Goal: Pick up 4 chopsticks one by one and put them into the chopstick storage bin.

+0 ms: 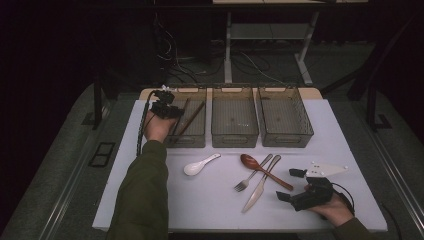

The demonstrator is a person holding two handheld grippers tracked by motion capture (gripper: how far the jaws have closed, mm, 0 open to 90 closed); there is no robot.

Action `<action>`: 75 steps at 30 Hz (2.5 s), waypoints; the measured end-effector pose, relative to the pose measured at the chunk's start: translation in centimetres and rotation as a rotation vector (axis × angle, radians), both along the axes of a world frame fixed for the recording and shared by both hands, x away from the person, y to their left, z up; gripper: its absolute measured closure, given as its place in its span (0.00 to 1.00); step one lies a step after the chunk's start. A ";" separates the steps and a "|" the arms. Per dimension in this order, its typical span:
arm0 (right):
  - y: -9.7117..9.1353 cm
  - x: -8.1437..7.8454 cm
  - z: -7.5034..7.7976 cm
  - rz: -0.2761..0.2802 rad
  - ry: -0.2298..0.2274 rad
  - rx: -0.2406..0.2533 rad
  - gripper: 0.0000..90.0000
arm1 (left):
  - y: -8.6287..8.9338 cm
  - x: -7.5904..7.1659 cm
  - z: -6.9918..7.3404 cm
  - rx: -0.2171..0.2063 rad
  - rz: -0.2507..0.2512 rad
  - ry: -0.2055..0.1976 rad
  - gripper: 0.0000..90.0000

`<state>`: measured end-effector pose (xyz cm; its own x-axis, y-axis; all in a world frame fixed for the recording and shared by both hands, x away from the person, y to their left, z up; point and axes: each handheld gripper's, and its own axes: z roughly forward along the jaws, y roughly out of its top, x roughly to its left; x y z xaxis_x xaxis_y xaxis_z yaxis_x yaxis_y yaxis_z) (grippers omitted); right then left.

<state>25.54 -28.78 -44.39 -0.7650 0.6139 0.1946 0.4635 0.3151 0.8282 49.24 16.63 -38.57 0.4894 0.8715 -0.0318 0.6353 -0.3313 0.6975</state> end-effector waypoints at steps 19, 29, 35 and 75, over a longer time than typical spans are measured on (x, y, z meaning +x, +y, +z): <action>0.1 0.0 -0.1 0.000 -0.003 -0.012 0.01 | -1.0 -2.8 2.7 -0.131 -0.168 -0.095 0.45; 0.0 -0.2 0.0 -0.007 0.000 -0.007 0.01 | -1.6 -5.4 2.8 -0.159 -0.251 -0.091 0.34; -0.2 -0.1 0.0 -0.011 -0.004 -0.009 0.01 | -1.8 -7.0 2.3 -0.155 -0.301 -0.094 0.28; -0.5 0.0 0.2 -0.017 -0.008 -0.001 0.01 | -1.1 -20.5 -3.2 -0.208 -0.429 -0.151 0.05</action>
